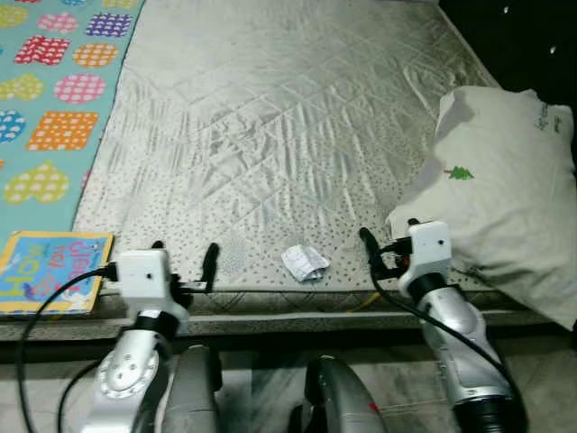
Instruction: Clean up the room
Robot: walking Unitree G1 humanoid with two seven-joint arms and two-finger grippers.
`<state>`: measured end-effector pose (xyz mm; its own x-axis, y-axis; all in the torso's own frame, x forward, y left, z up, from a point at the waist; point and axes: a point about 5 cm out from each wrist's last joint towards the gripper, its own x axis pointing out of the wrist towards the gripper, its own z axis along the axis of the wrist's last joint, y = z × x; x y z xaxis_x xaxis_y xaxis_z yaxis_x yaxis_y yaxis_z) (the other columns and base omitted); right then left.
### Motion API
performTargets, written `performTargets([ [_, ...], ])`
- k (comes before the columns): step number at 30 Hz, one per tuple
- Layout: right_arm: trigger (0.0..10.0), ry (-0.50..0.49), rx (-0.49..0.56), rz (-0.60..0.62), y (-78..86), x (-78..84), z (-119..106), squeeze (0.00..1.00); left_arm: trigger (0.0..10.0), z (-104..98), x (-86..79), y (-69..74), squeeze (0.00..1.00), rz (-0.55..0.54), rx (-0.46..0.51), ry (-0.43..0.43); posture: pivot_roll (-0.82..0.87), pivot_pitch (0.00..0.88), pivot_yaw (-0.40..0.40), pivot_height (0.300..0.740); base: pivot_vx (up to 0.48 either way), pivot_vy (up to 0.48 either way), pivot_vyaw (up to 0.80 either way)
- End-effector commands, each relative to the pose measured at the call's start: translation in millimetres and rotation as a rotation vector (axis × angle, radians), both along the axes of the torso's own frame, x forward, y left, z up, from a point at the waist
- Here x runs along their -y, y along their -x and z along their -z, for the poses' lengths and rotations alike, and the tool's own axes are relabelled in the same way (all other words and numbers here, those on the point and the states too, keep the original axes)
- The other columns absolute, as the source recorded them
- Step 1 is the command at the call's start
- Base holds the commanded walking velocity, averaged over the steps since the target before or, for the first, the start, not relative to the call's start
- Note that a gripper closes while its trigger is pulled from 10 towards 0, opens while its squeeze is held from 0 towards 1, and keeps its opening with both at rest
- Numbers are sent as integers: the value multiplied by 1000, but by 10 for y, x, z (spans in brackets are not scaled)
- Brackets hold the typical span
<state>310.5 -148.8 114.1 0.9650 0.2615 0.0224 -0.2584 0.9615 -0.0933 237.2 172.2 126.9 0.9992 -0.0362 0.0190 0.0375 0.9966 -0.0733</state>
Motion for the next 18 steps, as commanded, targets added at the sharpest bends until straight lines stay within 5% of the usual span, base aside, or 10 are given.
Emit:
performTargets([
  [1,10000,32,-16,34,36,127,56,0,10000,13,75,4,0,11,-9,0,59,213,-102,610,0,0,0],
  [11,10000,50,-16,26,59,136,79,0,10000,32,95,11,0,22,-17,2,53,223,-97,610,0,0,710],
  [18,10000,89,-46,-18,66,128,127,0,10000,44,104,53,0,22,-26,5,57,242,-100,610,0,0,114],
])
